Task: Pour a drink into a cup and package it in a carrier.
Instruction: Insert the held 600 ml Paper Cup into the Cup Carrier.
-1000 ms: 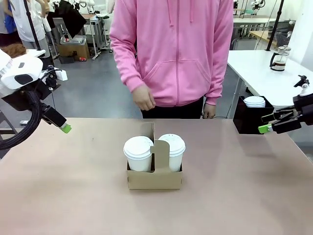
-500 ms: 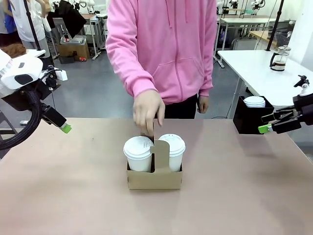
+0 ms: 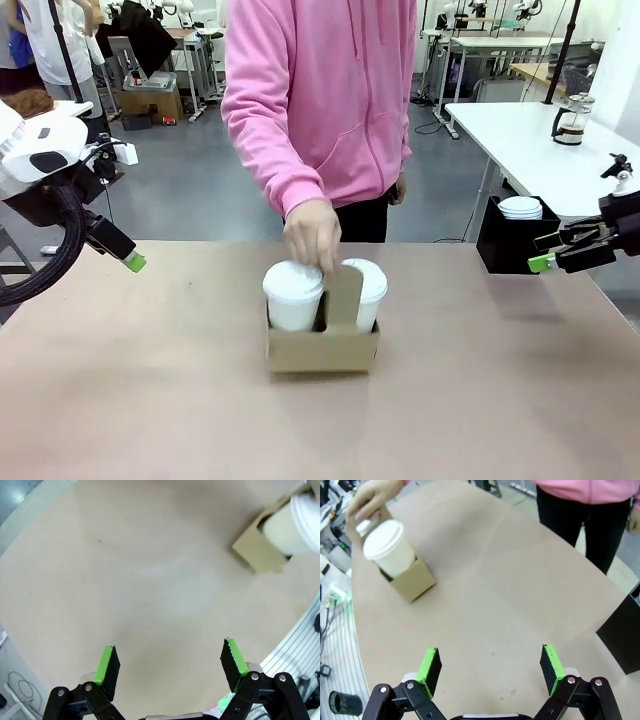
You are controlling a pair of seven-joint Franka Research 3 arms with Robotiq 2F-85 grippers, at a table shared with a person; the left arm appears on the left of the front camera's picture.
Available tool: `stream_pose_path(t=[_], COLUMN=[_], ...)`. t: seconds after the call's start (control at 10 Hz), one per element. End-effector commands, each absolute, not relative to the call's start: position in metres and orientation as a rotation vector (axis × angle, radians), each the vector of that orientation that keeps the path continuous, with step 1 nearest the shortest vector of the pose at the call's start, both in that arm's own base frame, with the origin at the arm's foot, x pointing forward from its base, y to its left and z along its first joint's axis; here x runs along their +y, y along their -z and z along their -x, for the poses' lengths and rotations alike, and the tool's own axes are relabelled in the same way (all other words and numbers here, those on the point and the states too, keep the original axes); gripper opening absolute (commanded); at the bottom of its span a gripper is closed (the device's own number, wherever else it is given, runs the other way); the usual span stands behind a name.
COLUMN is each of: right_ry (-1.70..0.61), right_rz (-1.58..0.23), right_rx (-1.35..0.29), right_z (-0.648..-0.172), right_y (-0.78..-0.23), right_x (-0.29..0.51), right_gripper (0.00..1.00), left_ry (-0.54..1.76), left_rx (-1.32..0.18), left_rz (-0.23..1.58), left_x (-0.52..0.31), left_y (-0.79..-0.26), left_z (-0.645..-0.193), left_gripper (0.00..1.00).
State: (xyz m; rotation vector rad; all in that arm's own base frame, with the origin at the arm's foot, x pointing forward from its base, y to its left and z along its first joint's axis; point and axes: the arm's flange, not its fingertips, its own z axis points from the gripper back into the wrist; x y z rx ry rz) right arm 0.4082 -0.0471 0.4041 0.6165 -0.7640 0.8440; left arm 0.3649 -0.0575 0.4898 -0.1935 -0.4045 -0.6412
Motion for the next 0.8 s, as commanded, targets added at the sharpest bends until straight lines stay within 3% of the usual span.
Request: stream_pose_path(t=[0.0,0.7], right_ry=[-0.846,-0.846], right_rz=[-0.613,-0.613], right_rx=[-0.768,-0.768], right_z=[-0.4096,-0.4096], right_y=[-0.4069,-0.4069], right_x=[-0.0476,-0.0476], right_gripper=[1.0,1.0], left_ry=[0.641,0.641], left_rx=[-0.409,-0.409], left_rz=[0.19,0.19], left_x=[-0.0569,-0.0569], left_y=[-0.4899,-0.4899], left_z=[-0.364,-0.364], left_gripper=[1.0,1.0])
